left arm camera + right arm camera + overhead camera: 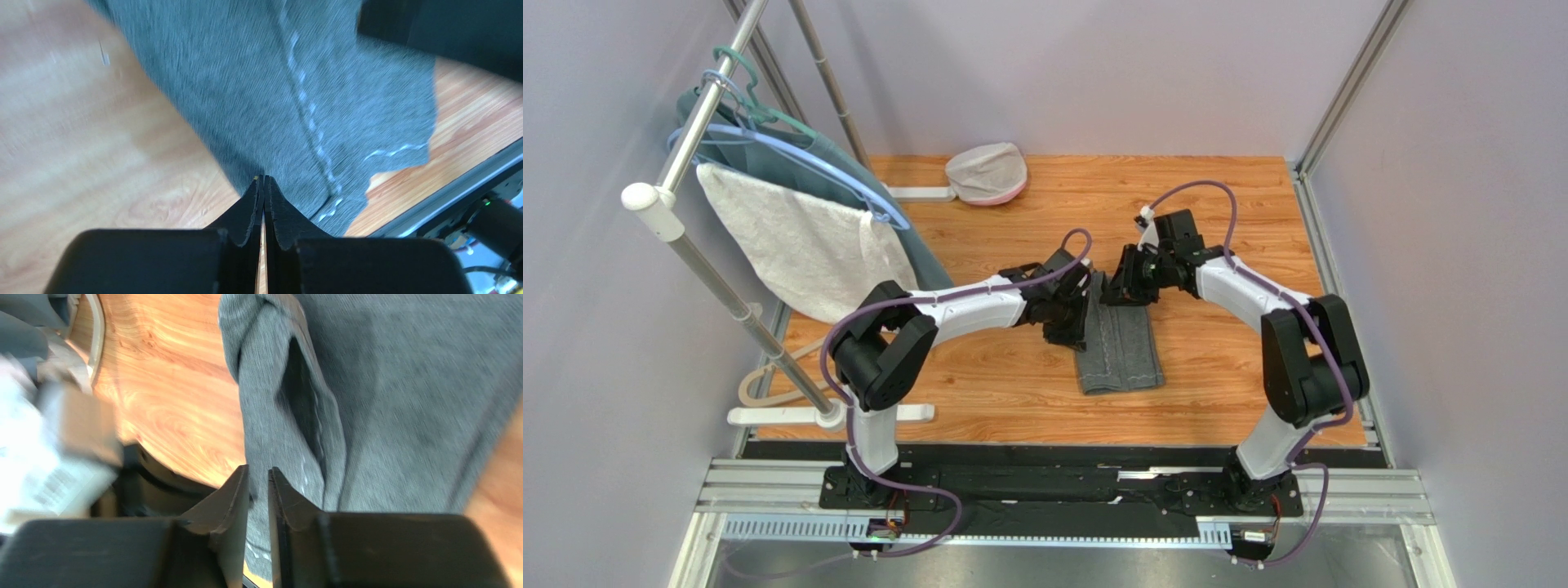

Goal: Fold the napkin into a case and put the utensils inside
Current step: Fold the lower triangle-folded napkin at the center of the board.

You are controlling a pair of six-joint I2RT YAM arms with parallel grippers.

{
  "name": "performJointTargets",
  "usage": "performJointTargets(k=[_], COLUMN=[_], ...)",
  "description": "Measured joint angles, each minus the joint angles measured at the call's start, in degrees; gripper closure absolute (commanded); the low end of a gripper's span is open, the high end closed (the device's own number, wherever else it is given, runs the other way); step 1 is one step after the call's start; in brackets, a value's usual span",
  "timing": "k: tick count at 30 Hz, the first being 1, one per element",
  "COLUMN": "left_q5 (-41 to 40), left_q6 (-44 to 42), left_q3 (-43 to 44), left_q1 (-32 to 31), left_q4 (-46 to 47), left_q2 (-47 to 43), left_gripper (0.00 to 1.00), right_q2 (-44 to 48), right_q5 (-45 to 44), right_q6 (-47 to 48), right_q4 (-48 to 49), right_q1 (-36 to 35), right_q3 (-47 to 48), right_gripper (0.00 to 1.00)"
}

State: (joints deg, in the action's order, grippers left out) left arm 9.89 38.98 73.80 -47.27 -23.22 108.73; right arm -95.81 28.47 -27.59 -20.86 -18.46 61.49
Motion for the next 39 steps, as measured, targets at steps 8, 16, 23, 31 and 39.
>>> performJointTargets(k=[8, 16, 23, 31, 39], left_q5=[2.5, 3.5, 1.6, 5.9, 6.2], left_q6=[3.0, 3.7, 1.2, 2.3, 2.6], left_q3=[-6.8, -9.6, -9.4, -8.6, -10.1], left_q1=[-2.6, -4.9, -5.6, -6.7, -7.5], left_q4=[6.1, 9.9, 7.9, 8.8, 10.6], left_q2=[-2.7, -2.5, -3.4, -6.2, -3.2], left_gripper=[0.96, 0.96, 0.92, 0.92, 0.86], right_q2=[-11.1, -19.4, -23.0, -20.7, -4.3], right_q5=[2.9, 3.2, 4.4, 1.4, 0.9], right_q6=[-1.4, -0.6, 0.6, 2.1, 1.7], right_q4=[0.5, 0.5, 0.0, -5.3, -5.7], right_q1=[0.6, 3.7, 4.4, 4.3, 4.2], right_q3=[7.5, 15.0, 16.6, 17.8, 7.7], right_gripper=[0.92, 0.93, 0.93, 0.83, 0.79])
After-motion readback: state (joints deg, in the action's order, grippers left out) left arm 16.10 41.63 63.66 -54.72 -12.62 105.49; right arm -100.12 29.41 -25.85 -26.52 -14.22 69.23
